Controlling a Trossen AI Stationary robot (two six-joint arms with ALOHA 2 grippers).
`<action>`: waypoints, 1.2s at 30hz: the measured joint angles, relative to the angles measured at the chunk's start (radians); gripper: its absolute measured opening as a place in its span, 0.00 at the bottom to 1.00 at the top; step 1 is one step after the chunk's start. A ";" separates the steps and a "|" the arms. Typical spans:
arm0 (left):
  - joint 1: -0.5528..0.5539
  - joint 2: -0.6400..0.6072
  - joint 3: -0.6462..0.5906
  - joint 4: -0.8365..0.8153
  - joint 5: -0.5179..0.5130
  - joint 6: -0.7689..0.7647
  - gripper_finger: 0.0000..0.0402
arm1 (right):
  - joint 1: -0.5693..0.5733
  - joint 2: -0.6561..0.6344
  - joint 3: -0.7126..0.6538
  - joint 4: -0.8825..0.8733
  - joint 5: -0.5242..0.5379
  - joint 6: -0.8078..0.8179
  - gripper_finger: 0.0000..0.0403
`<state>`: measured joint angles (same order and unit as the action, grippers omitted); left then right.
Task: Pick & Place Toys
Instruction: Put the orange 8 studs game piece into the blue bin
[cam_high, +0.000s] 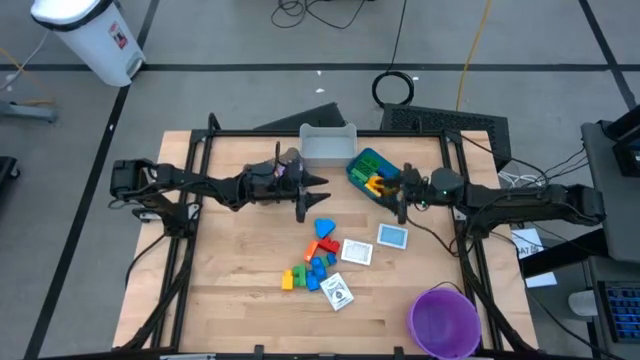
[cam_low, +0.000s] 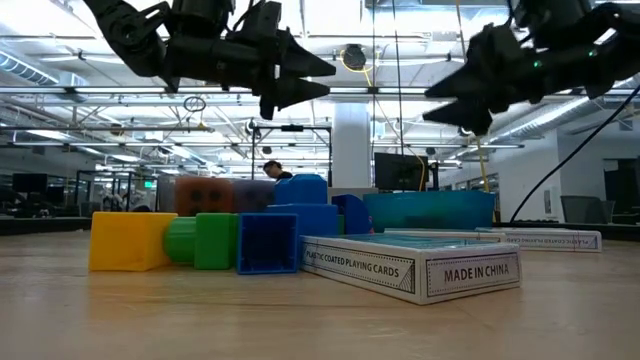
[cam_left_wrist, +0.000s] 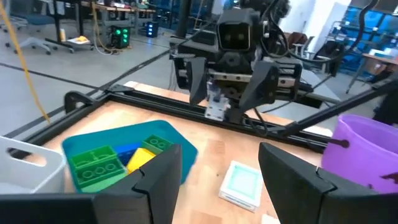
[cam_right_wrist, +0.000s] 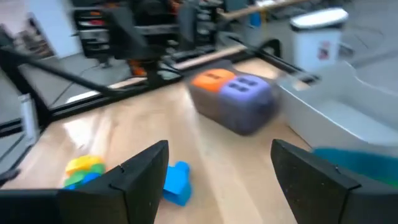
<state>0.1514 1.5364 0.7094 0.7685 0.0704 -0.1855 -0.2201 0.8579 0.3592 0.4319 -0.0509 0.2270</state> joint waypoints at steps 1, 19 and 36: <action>-0.006 0.000 0.000 0.000 0.000 0.000 0.54 | 0.019 -0.001 0.000 0.009 0.000 -0.017 0.69; -0.235 0.081 0.467 -1.227 -0.039 0.032 0.72 | 0.085 0.001 0.000 0.013 0.001 -0.062 0.69; -0.268 0.319 0.464 -1.178 -0.028 -0.425 0.62 | 0.085 0.001 0.000 0.008 0.001 -0.018 0.69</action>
<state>-0.1170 1.8552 1.1736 -0.4098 0.0421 -0.6108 -0.1352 0.8589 0.3592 0.4397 -0.0503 0.2086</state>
